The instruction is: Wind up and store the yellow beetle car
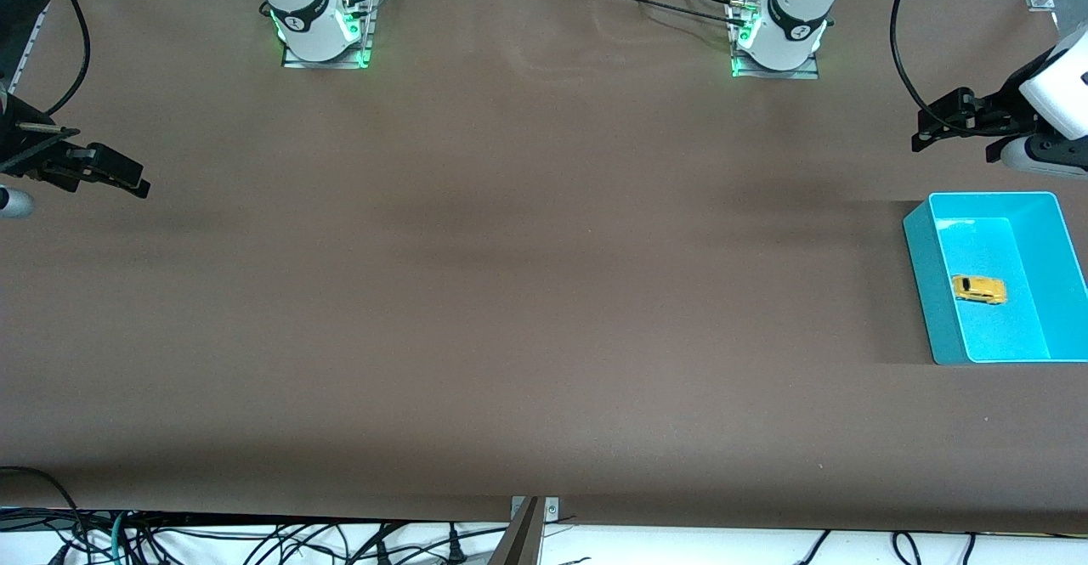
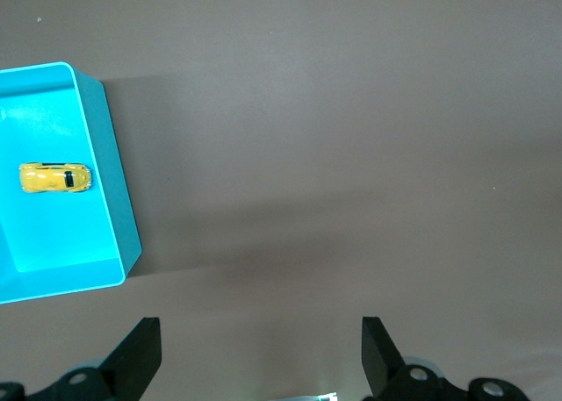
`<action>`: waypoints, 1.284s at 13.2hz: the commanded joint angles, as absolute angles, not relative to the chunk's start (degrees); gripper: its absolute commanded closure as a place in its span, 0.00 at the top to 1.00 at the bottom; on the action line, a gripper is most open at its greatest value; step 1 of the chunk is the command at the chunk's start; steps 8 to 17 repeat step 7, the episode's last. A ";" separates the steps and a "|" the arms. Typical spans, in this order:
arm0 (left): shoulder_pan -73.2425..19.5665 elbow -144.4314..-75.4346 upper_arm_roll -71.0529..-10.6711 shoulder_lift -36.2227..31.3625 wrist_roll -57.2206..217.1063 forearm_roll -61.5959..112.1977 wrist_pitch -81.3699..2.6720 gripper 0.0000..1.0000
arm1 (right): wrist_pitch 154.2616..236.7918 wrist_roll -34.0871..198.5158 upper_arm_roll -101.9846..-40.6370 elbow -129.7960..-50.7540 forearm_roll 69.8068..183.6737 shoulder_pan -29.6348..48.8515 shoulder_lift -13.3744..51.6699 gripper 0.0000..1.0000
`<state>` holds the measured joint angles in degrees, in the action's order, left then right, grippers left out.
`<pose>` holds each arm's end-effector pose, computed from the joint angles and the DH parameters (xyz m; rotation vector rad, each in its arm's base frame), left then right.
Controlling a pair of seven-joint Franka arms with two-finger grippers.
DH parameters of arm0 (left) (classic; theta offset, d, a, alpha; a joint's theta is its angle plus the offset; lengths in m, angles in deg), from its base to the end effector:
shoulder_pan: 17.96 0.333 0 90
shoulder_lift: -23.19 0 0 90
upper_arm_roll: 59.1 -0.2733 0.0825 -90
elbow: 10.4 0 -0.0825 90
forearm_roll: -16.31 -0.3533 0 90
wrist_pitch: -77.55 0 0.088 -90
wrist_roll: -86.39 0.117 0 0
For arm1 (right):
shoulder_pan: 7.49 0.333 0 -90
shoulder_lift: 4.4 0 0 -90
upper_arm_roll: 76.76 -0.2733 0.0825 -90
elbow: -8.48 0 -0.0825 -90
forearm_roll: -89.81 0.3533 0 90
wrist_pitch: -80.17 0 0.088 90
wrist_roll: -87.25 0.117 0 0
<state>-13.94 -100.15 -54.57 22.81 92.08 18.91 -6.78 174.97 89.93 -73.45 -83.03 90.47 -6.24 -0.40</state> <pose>0.5134 -0.0101 0.5623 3.0827 -0.1704 -0.1530 0.5472 -0.0176 0.5301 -3.1314 0.1310 0.0193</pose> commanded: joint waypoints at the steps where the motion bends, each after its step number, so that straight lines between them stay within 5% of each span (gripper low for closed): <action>1: -14.36 -99.26 -54.71 22.49 91.40 17.98 -6.12 1.00 | 174.74 90.23 -72.89 -83.89 91.13 -5.82 -1.42 1.00; 17: -14.27 -99.08 -54.70 22.22 91.40 18.15 -6.21 1.00 | 174.83 90.23 -72.89 -83.89 91.12 -5.82 -1.42 1.00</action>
